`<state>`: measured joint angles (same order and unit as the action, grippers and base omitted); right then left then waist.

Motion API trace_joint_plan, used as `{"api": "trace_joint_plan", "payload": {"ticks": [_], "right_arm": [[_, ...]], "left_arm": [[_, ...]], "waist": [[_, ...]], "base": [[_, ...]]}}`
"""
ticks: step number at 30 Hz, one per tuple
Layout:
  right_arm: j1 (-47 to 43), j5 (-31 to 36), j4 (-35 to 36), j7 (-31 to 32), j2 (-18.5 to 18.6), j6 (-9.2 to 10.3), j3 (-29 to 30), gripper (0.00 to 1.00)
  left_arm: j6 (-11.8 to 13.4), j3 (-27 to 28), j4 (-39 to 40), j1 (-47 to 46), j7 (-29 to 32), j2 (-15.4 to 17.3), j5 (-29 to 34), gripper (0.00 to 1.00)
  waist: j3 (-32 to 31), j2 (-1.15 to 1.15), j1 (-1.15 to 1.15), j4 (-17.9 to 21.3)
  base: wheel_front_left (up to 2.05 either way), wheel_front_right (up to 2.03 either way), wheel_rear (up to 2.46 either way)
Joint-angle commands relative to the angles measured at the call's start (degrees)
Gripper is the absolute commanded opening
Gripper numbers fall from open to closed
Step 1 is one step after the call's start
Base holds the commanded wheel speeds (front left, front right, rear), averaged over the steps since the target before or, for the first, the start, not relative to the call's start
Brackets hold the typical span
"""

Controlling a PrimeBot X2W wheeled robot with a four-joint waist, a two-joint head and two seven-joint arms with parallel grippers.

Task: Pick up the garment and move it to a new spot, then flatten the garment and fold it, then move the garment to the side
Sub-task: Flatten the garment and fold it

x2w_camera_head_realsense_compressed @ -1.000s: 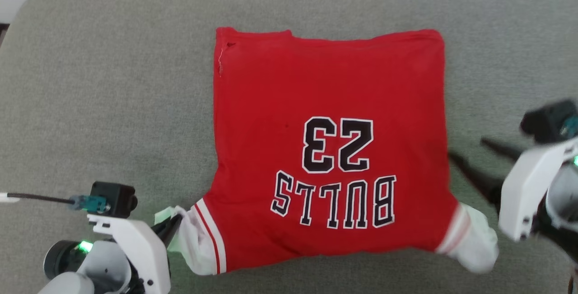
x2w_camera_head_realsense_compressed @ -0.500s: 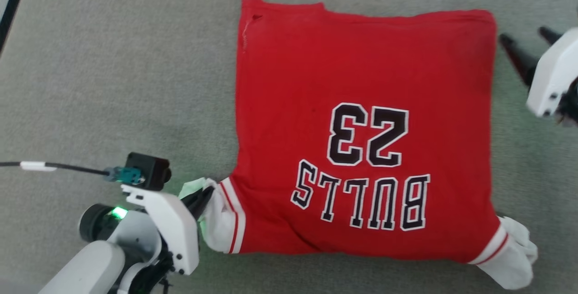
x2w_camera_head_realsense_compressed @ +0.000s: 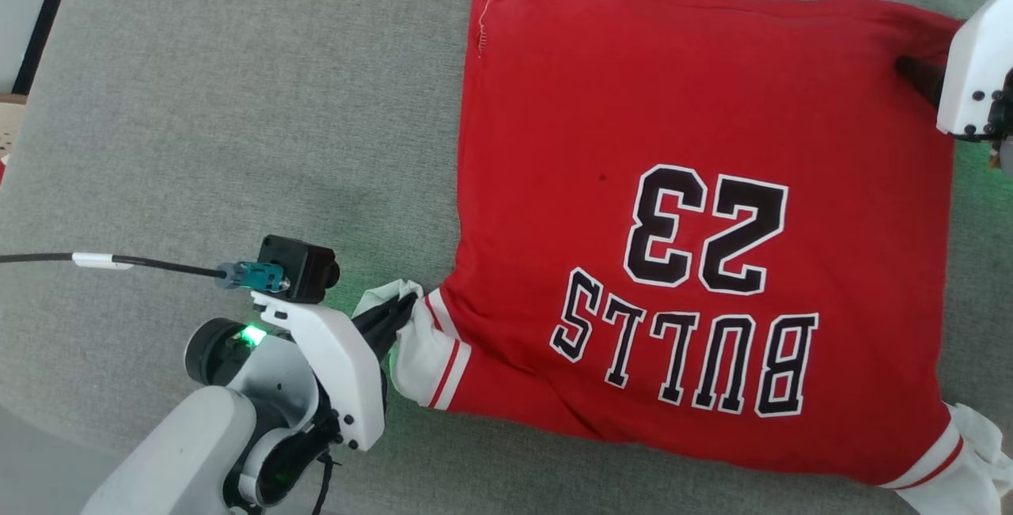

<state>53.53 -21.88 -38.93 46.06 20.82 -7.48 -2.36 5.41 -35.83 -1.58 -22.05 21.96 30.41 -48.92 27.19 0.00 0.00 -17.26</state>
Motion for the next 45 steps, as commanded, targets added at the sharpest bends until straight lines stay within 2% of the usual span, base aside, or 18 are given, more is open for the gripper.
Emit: {"api": "trace_joint_plan", "payload": {"ticks": [1,2,3,7,11,18,23,31,34,38,39,40,41,45], "right_arm": [[-5.47,-0.68,-6.56,5.11,-2.30,-0.09,-3.72,0.98],[-5.75,-1.22,-7.34,5.99,-2.33,-0.17,-4.80,0.13],[-5.87,-1.70,-7.71,6.59,-1.99,-0.17,-5.81,0.00],[-5.58,-3.10,-6.38,5.32,1.30,-0.13,-8.58,0.00],[-5.79,-5.74,-3.48,5.73,2.98,-0.14,-11.30,0.00],[-8.79,-13.93,8.52,6.03,7.77,-0.03,-16.57,0.00],[-14.37,-18.46,19.44,7.88,11.07,-0.01,-18.49,0.00],[-29.97,-21.90,35.18,13.05,11.41,-0.02,-13.86,0.00],[-37.10,-21.06,40.14,14.61,10.32,-0.02,-10.49,0.00],[-44.89,-18.76,43.10,13.44,6.48,-0.02,-6.77,0.00],[-47.09,-16.09,42.54,11.18,5.15,-0.02,-6.31,0.47],[-48.12,-15.16,41.28,10.33,4.08,0.00,-5.97,0.76],[-48.80,-14.29,40.44,9.75,3.53,-0.01,-6.19,1.00],[-48.29,-12.45,40.18,6.79,2.45,0.14,-5.62,1.00]], "left_arm": [[-0.22,-0.49,-1.31,-0.81,-0.19,-0.61,0.19,0.00],[-0.28,-0.47,-1.63,-0.89,-0.33,-0.77,0.01,0.00],[-0.40,-0.45,-1.98,-0.91,-0.53,-0.91,-0.13,0.00],[-0.46,-0.19,-3.47,-0.76,-0.88,-0.78,-0.37,0.00],[-0.46,0.19,-4.06,-0.25,-1.26,-0.27,-0.53,0.00],[-0.08,0.36,-4.30,0.48,-0.43,1.87,0.07,0.00],[0.73,1.06,-3.30,1.73,0.14,3.99,-0.34,0.00],[2.46,2.05,-1.05,4.64,1.12,6.65,-1.56,0.00],[2.90,2.00,-0.21,5.13,1.51,7.01,-1.62,0.00],[3.32,1.98,0.44,5.54,1.71,7.08,-1.83,0.00],[3.36,1.98,0.59,5.57,1.67,6.96,-1.96,0.00],[3.41,1.97,0.55,5.62,1.65,6.93,-2.00,0.00],[3.41,1.96,0.51,5.60,1.67,6.91,-2.07,0.00],[3.16,1.91,0.32,5.26,1.65,6.76,-2.34,0.00]], "waist": [[0.30,0.00,0.00,-0.43],[0.32,0.00,0.00,-0.48],[0.29,0.00,0.00,-0.48],[-0.46,0.00,0.00,0.15],[-1.65,0.00,0.00,1.32],[-4.87,0.00,0.00,5.24],[-6.97,0.00,0.00,8.48],[-9.93,0.00,0.00,12.25],[-10.44,0.00,0.00,12.71],[-10.63,0.00,0.00,12.91],[-10.57,0.00,0.00,12.93],[-10.58,0.00,0.00,12.95],[-10.56,0.00,0.00,12.94],[-10.47,0.00,0.00,12.74]], "base": [[0.00,0.00,0.00],[0.00,0.00,0.00],[0.00,0.00,0.00],[0.00,0.00,0.00],[0.00,0.00,0.00],[0.00,0.00,0.00],[0.00,0.00,0.00],[0.00,0.00,0.00],[0.00,0.00,0.00],[0.00,0.00,0.00],[0.00,0.00,0.00],[0.00,0.00,0.00],[0.00,0.00,0.00],[0.00,0.00,0.00]]}}
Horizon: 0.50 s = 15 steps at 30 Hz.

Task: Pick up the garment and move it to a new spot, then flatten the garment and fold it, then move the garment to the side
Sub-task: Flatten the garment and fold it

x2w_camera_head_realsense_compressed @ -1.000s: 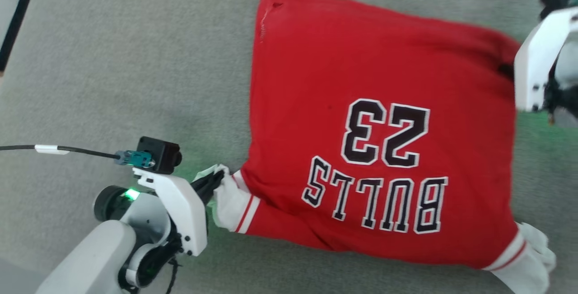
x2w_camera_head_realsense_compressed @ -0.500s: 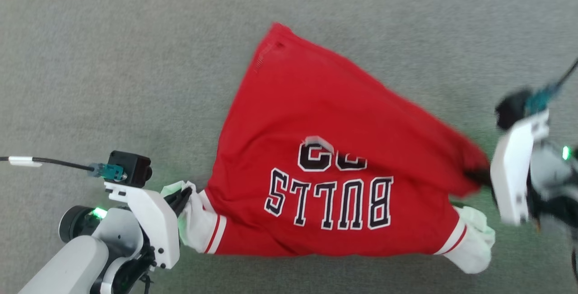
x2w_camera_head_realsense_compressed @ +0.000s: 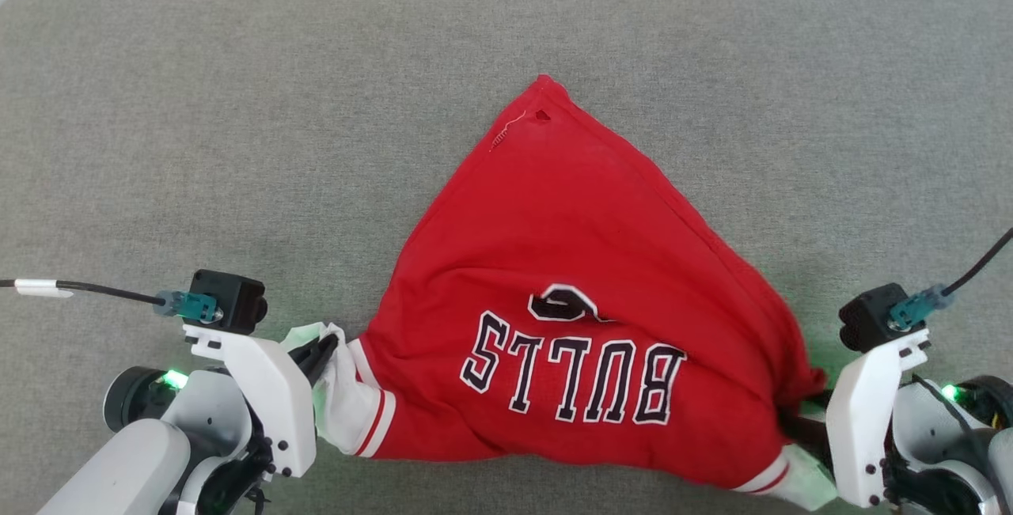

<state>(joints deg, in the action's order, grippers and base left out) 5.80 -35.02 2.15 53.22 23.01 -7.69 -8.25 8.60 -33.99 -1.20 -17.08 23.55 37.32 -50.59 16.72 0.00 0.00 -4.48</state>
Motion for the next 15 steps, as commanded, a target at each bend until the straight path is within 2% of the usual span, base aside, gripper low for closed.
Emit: {"api": "trace_joint_plan", "payload": {"ticks": [1,10,15], "right_arm": [[-0.30,0.89,-0.21,-0.48,0.39,0.35,0.78,1.00],[0.13,0.79,12.87,2.87,0.09,0.19,5.81,1.00],[2.68,3.26,20.35,3.04,-0.90,0.19,7.78,1.00]], "left_arm": [[-0.05,0.09,-0.07,0.25,-0.03,-0.16,-0.71,0.00],[0.63,0.30,0.24,0.90,-0.32,0.22,-0.65,0.00],[0.91,0.12,0.75,0.49,0.07,0.04,-0.70,0.00]], "waist": [[-0.01,0.00,0.00,-0.06],[-0.02,0.00,0.00,-0.49],[0.13,0.00,0.00,-1.69]], "base": [[0.00,0.00,0.00],[0.00,0.00,0.00],[0.00,0.00,0.00]]}}
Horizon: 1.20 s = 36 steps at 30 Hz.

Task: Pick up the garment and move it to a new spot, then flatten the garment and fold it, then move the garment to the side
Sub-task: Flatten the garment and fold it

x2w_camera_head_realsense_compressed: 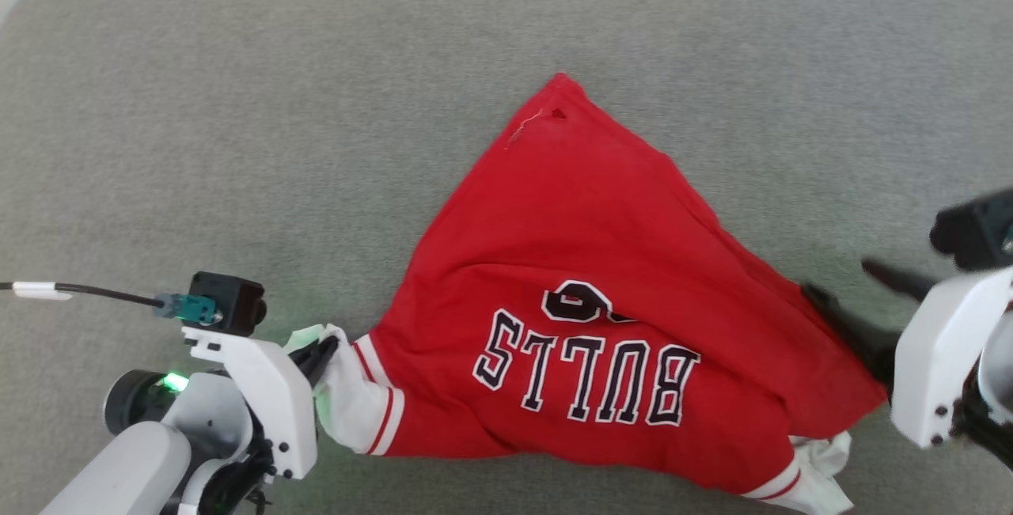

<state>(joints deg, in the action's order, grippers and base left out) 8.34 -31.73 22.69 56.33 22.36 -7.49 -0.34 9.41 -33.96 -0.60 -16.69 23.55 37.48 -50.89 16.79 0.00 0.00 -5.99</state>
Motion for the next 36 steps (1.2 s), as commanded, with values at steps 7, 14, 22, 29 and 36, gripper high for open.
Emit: {"api": "trace_joint_plan", "payload": {"ticks": [7,14,22,29,36], "right_arm": [[8.74,2.67,-1.35,-6.32,-1.22,0.00,-2.95,1.00],[20.56,2.64,-13.77,-14.69,1.02,0.00,-9.72,1.00],[32.89,1.28,-32.38,-17.76,3.51,0.00,-17.66,1.00],[41.03,0.22,-47.05,-16.97,4.69,0.00,-25.11,1.00],[42.09,-1.56,-60.43,-10.39,5.15,0.00,-35.95,1.00]], "left_arm": [[-1.37,-1.88,-0.34,-2.63,0.89,-1.83,0.71,0.00],[-4.09,-4.45,-2.27,-6.72,1.49,-5.12,1.74,0.00],[-7.35,-7.06,-5.52,-11.63,0.99,-9.59,3.02,0.00],[-9.64,-8.50,-8.37,-14.61,-0.11,-12.65,3.66,0.00],[-10.73,-8.82,-11.04,-16.08,-1.27,-14.17,3.55,0.00]], "waist": [[0.88,0.00,0.00,-4.11],[2.32,0.00,0.00,-9.68],[4.84,0.00,0.00,-15.84],[7.09,0.00,0.00,-19.34],[8.48,0.00,0.00,-20.95]], "base": [[0.00,0.00,0.00],[0.00,0.00,0.00],[0.00,0.00,0.00],[0.00,0.00,0.00],[0.00,0.00,0.00]]}}
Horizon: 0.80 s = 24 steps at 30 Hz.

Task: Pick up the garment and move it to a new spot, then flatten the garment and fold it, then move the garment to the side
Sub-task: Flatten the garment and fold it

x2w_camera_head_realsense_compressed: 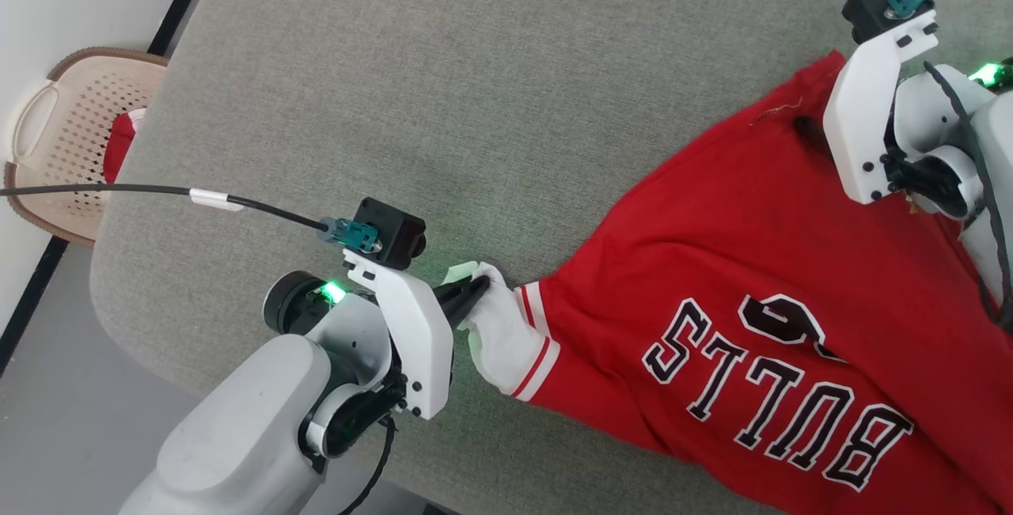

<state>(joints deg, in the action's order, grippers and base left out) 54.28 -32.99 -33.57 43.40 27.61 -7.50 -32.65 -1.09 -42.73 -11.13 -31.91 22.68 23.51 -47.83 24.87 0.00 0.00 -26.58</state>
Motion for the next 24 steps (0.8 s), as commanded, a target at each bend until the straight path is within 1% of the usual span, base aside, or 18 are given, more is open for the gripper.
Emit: {"api": "trace_joint_plan", "payload": {"ticks": [1,2,6,7,8,9,12,15,20,24], "right_arm": [[-4.47,-1.36,-5.99,3.61,-0.24,0.01,-4.76,1.00],[-4.47,-1.36,-5.99,3.61,-0.24,0.01,-4.76,1.00],[-5.62,-4.71,-9.48,6.91,-0.61,-0.16,-10.06,1.00],[-5.50,-5.85,-9.32,7.23,-0.49,-0.20,-10.87,0.33],[-4.95,-6.74,-9.58,7.89,-0.13,-0.20,-11.36,0.00],[-4.40,-7.44,-9.38,8.37,0.41,-0.20,-12.08,0.00],[-1.55,-9.66,-8.21,5.85,1.58,-0.11,-11.40,0.00],[1.14,-11.69,-6.31,3.69,2.84,0.01,-10.68,0.00],[4.01,-15.01,-1.00,-0.90,4.37,0.01,-9.83,0.00],[4.49,-16.99,3.35,-4.18,7.09,0.01,-9.77,0.00]], "left_arm": [[-0.30,-0.09,-0.79,-0.95,-0.53,-0.44,0.33,0.00],[-0.30,-0.09,-0.79,-0.95,-0.53,-0.44,0.33,0.00],[-0.66,-0.22,-2.15,-1.23,-0.70,-0.71,0.14,0.00],[-0.77,-0.16,-2.45,-1.33,-0.76,-0.67,0.04,0.00],[-0.68,-0.01,-2.70,-1.43,-0.80,-0.46,-0.05,0.00],[-0.66,0.14,-2.93,-1.59,-0.75,-0.17,-0.12,0.00],[-0.42,0.74,-3.17,-2.21,-0.17,0.68,-0.44,0.00],[-0.46,1.59,-2.73,-3.08,0.73,2.48,-0.51,0.00],[-0.40,3.24,-1.22,-6.44,3.57,6.64,-0.06,0.00],[-0.13,4.36,-0.32,-9.86,6.77,10.26,0.66,0.00]], "waist": [[0.46,0.00,0.00,-0.45],[0.46,0.00,0.00,-0.45],[0.47,0.00,0.00,-0.54],[0.37,0.00,0.00,-0.44],[0.23,0.00,0.00,-0.20],[0.03,0.00,0.00,0.11],[-0.81,0.00,0.00,1.25],[-1.96,0.00,0.00,2.74],[-4.16,0.00,0.00,5.83],[-6.02,0.00,0.00,8.58]], "base": [[0.00,0.00,0.00],[0.00,0.00,0.00],[0.00,0.00,0.00],[0.00,0.00,0.00],[0.00,0.00,0.00],[0.00,0.00,0.00],[0.00,0.00,0.00],[0.00,0.00,0.00],[0.00,0.00,0.00],[0.00,0.00,0.00]]}}
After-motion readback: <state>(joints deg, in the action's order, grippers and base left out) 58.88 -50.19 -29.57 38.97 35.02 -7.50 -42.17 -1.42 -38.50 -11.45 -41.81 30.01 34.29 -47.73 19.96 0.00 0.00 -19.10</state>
